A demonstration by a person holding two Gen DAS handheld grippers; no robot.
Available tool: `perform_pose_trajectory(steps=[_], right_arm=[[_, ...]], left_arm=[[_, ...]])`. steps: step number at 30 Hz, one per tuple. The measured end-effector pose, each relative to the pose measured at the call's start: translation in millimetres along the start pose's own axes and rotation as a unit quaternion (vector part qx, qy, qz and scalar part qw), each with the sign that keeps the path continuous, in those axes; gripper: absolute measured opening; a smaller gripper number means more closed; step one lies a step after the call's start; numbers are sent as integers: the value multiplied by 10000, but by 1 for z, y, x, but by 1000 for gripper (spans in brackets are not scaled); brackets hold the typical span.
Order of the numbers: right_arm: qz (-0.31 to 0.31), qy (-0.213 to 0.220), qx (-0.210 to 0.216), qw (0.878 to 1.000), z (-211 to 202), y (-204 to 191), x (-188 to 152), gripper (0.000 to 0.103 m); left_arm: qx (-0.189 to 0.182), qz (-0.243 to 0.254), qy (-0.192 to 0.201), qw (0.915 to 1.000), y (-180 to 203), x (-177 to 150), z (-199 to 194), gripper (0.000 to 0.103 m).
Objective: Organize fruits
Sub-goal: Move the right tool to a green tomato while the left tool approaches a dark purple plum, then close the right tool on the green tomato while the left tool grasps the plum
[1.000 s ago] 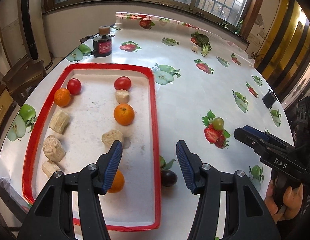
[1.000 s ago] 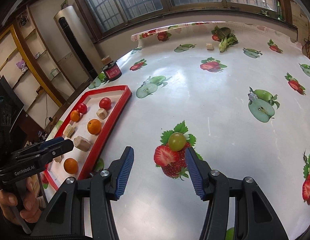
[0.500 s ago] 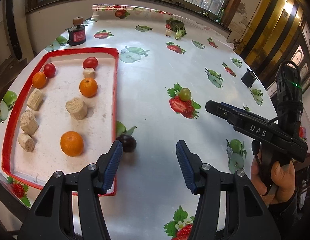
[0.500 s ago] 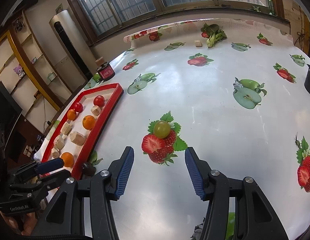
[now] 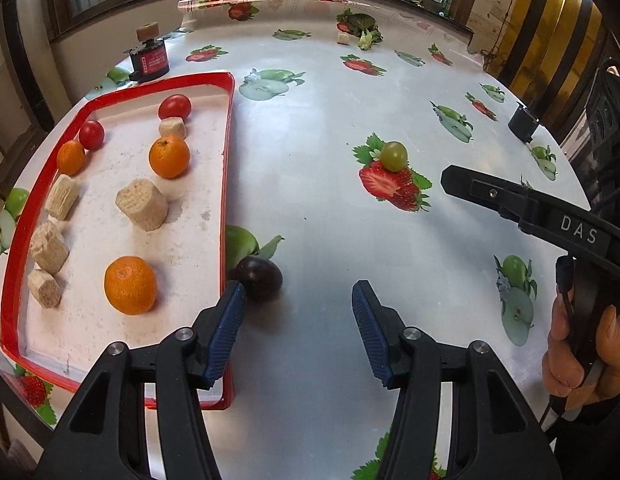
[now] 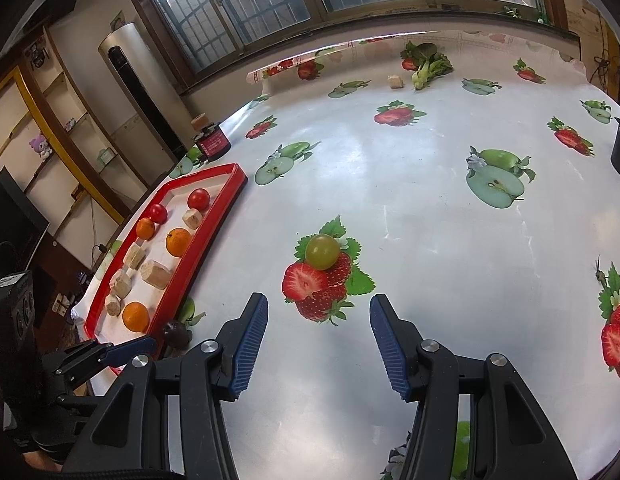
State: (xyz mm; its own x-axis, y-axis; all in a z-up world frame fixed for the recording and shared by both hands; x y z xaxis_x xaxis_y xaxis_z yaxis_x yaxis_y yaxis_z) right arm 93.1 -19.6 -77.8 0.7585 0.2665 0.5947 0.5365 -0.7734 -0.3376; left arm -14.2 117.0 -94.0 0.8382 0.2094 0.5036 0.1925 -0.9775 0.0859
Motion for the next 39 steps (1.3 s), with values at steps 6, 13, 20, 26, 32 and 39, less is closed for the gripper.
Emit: perform_pose_trajectory(steps=[6,13,20,26,32,39], right_arm=[[-78,-76,20,9999,12,-6,1,56],[-153,-119,-30,9998,23,-8,6,55],[-218,-266,-230,9991,47,-8,17,53],[-303,-449,-353,9979,67,-5,20,35],[-345,-384,-368,9980,65,-5,21,27],[-402,-259,-215,9986,44,-20,15,27]], left_arm=[[188,218,111,9995,-14,8,5,54],[-62,105,38,9999,-31,11,4,54],[186,441,-111,9988,-14,9,22,54],[195,415,-28,9989,-19,8,23,30],[-110,184,-65,9997,-24,7,19,23],[-218,29,58,9997,-28,5,4,23]])
Point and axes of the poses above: each gripper's, at about its wrist camera, not at the fingertips, and z roughly the way its jaws point, y to its right, x to its top, the point moved 6 cm from there along z, roughly the way its jaws point, and after that the axes turned 1 degree about -y, right-handed, at the moved point
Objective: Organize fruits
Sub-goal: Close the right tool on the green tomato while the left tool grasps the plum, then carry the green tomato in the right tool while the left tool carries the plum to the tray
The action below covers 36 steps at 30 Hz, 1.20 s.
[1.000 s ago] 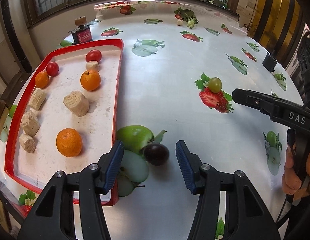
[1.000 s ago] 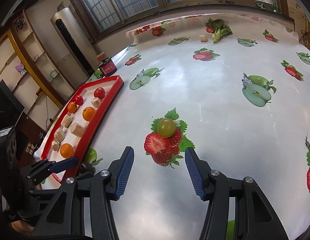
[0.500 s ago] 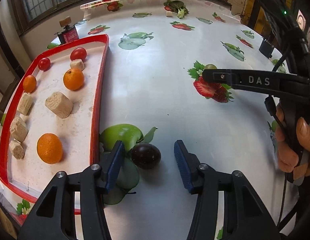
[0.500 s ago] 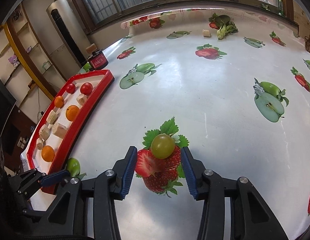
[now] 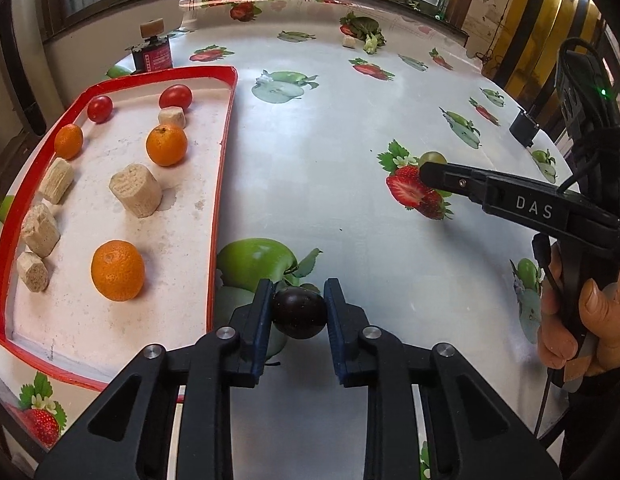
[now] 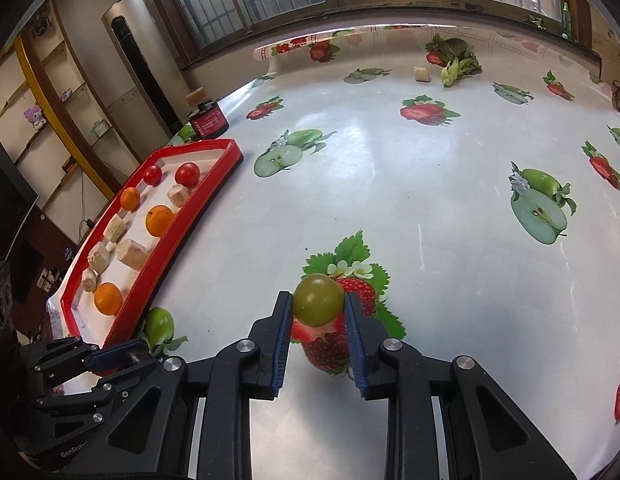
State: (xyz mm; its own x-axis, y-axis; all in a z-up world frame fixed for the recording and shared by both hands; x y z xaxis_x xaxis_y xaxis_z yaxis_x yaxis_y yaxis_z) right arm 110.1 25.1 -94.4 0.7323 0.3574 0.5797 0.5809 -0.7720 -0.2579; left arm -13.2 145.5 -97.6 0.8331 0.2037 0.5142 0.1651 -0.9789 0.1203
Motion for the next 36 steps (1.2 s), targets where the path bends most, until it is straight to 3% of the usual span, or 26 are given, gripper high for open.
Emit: perform_pose_trajectory(steps=[17,36], right_arm=[[-397,128,327,9986,-25,-57,-1,27],[-847,51,563,9948,-23,-115,-6,26]], left_arm=[[348,-133,556,9978,-30,8,-47,23],[642,-753,733,9924,-97,5,-65,23]])
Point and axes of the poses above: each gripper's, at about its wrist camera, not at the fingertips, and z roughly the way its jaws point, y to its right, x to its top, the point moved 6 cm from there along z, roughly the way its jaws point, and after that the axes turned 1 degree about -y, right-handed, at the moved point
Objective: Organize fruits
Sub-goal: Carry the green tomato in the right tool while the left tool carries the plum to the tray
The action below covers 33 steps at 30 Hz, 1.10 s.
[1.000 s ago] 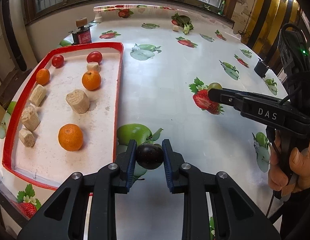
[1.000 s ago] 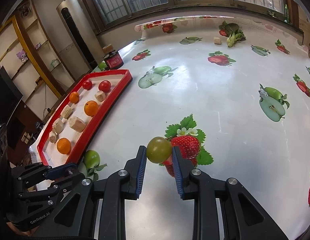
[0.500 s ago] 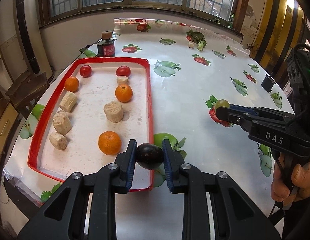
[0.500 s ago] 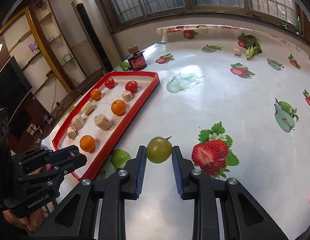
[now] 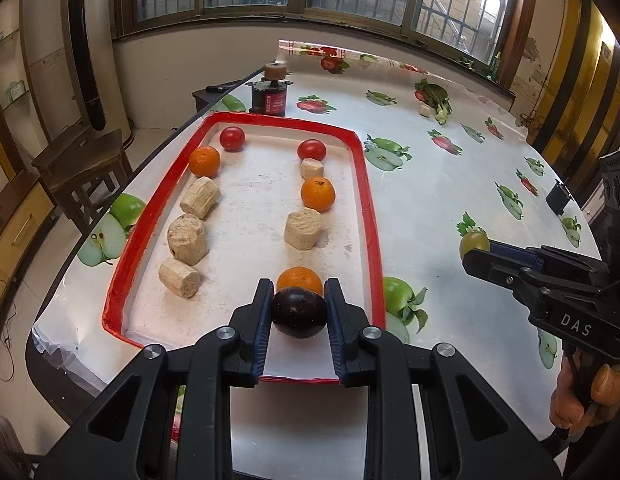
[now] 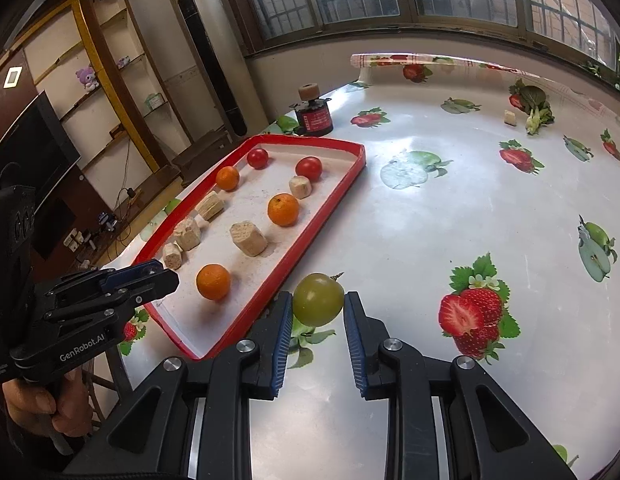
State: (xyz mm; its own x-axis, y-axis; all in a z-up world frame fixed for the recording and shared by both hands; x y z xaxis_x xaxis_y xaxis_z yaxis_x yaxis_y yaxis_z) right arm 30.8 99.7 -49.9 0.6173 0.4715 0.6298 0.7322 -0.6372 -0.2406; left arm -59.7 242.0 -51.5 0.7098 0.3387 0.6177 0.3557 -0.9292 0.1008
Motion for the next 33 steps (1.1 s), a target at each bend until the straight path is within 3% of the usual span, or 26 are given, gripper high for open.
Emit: perform_pose_trajectory(steps=[18,33], right_arm=[[-349,-177,297,9988,27,-46,5,26],[-377,-310,396,9980,52,-54,14,26]], left_arm=[[232,-375,-42,9990,-50,-2,7,23],[267,-551,-127,9980,-70,-3,16,23]])
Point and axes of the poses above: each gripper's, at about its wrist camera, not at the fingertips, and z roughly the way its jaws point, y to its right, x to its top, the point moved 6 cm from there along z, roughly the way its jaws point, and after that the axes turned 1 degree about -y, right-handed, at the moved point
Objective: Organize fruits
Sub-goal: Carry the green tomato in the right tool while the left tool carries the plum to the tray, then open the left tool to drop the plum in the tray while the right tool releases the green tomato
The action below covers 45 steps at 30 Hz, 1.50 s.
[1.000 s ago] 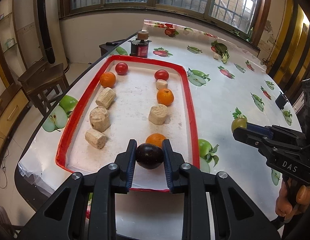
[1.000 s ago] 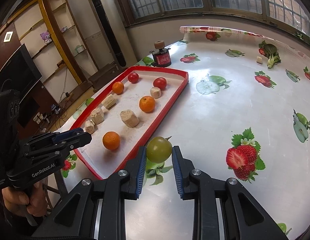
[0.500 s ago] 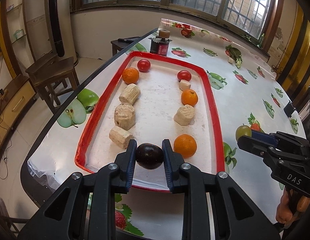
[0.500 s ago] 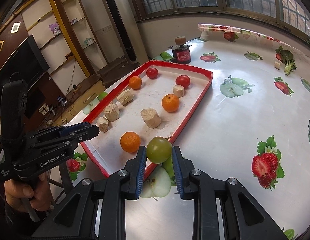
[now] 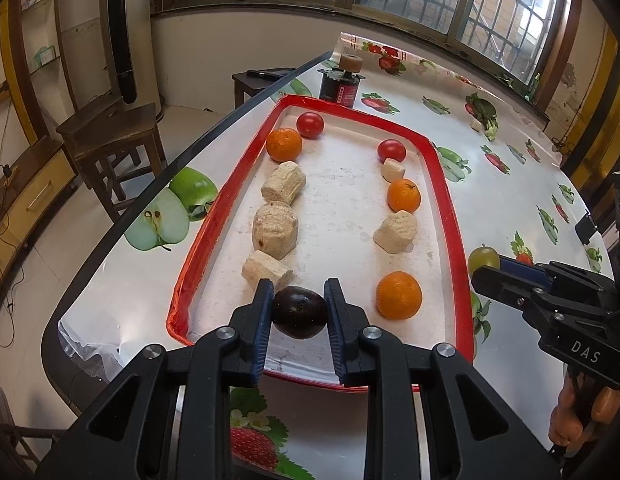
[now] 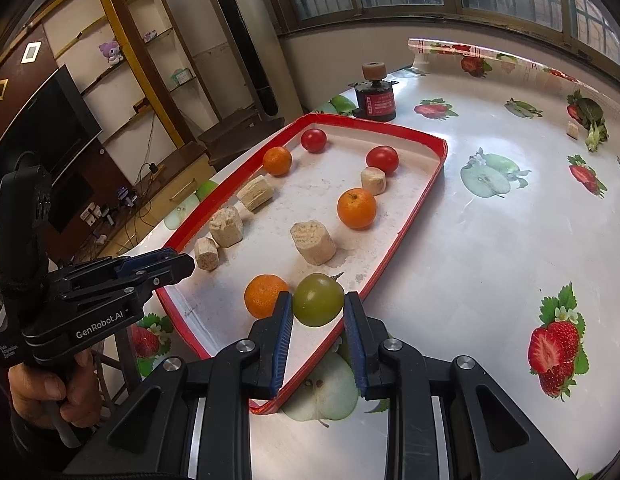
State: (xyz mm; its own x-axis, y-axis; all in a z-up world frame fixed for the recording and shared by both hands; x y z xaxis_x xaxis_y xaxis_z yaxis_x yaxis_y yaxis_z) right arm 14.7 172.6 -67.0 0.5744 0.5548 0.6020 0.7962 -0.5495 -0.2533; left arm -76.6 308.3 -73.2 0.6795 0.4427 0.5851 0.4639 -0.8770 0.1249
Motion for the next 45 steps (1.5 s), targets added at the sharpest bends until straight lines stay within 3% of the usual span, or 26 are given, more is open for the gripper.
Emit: perform_pose_trajectory(steps=[45], right_arm=[[-197,-281,-86,9994,51,1,14,27]], left_arm=[[-51,247,-517,9983,20,-14,38,23]])
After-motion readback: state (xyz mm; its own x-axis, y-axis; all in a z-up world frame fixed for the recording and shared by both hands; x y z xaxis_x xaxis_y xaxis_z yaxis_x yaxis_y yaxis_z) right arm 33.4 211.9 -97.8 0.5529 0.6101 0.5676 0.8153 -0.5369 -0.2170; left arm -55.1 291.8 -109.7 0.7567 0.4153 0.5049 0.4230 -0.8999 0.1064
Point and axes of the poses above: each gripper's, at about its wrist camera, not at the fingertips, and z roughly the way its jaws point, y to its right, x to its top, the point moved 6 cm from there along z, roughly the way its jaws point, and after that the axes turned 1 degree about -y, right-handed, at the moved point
